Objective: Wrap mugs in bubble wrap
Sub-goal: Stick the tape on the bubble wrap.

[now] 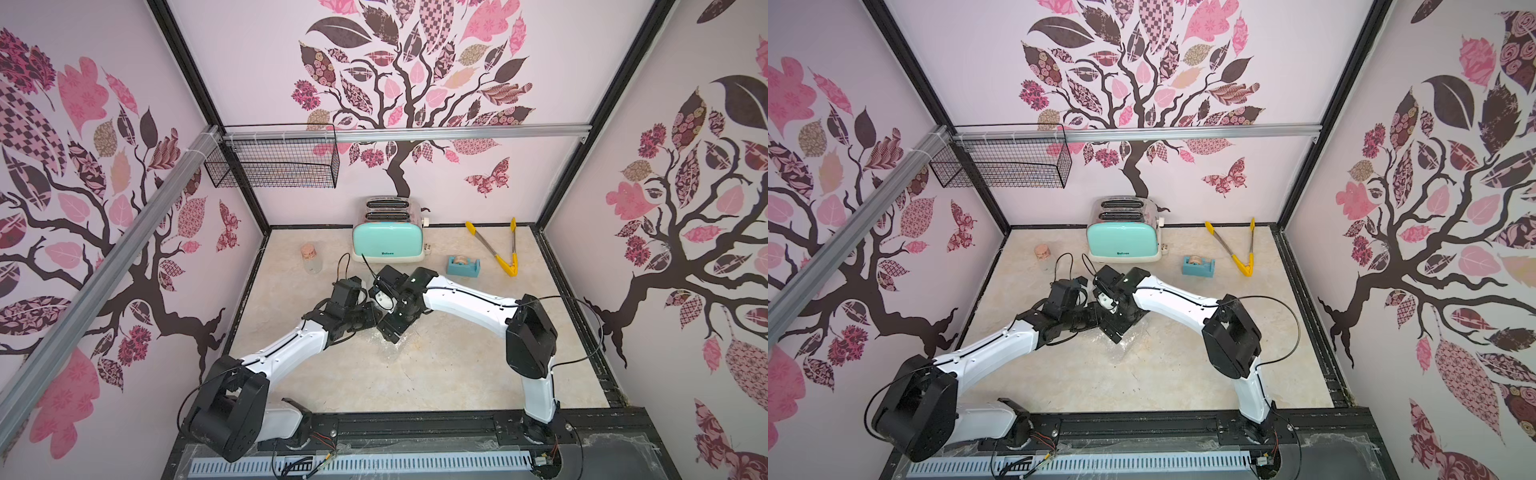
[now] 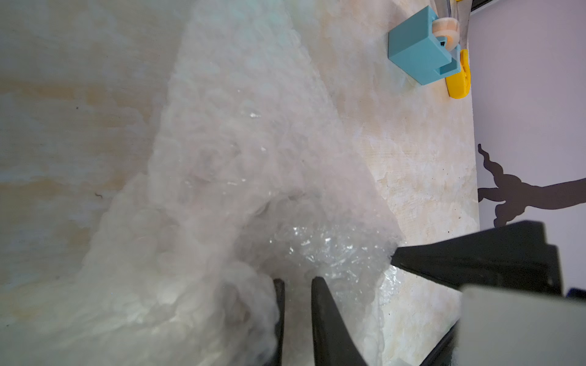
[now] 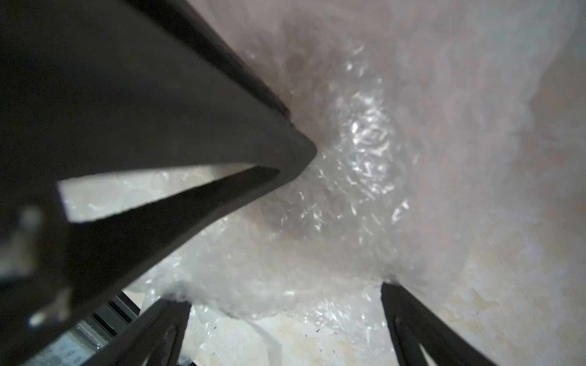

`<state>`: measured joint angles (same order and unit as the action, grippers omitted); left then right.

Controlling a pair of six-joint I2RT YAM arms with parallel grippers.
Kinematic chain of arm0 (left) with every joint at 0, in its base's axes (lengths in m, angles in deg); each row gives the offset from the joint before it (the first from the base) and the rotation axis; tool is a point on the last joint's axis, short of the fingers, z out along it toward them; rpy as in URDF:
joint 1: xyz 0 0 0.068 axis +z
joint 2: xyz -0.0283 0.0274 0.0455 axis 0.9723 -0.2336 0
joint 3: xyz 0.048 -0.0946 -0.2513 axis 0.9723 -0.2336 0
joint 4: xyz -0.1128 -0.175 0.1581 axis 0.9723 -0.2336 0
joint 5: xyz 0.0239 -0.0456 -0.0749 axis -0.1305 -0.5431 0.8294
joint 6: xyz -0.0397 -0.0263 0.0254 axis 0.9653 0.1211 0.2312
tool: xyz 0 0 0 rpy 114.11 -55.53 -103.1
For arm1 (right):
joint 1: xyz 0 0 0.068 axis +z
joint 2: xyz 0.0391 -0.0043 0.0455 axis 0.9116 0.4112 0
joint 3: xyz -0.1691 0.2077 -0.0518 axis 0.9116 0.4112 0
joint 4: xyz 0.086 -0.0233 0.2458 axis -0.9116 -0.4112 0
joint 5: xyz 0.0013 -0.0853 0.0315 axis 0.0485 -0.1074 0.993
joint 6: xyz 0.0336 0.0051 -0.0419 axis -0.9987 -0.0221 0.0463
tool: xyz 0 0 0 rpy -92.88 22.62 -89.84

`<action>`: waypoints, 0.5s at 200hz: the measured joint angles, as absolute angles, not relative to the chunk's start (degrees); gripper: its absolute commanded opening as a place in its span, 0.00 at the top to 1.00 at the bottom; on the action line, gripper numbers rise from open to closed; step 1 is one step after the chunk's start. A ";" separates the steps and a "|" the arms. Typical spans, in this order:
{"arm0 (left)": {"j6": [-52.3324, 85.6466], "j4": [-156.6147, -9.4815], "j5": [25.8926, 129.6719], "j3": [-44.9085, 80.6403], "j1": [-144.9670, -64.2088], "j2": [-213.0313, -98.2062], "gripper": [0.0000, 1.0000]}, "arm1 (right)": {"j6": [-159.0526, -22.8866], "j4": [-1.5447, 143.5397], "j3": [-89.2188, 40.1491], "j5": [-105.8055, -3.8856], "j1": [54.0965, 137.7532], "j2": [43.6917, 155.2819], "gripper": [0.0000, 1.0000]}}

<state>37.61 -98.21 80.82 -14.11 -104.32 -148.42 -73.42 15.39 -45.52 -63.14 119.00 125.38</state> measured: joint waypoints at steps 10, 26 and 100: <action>37.61 -98.21 80.84 -14.14 -104.32 -148.42 0.79 | -73.66 15.42 -45.52 -63.77 119.20 125.38 0.01; 37.61 -98.17 80.86 -14.18 -104.28 -148.35 0.79 | -74.01 15.48 -45.41 -64.71 119.46 125.25 0.00; 37.63 -97.73 80.86 -14.53 -104.21 -148.07 0.79 | -75.56 17.93 -40.34 -63.14 120.55 118.02 0.01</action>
<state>37.63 -97.73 80.86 -14.53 -104.21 -148.07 -75.56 17.93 -40.34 -63.14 120.55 118.02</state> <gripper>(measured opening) 0.209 0.994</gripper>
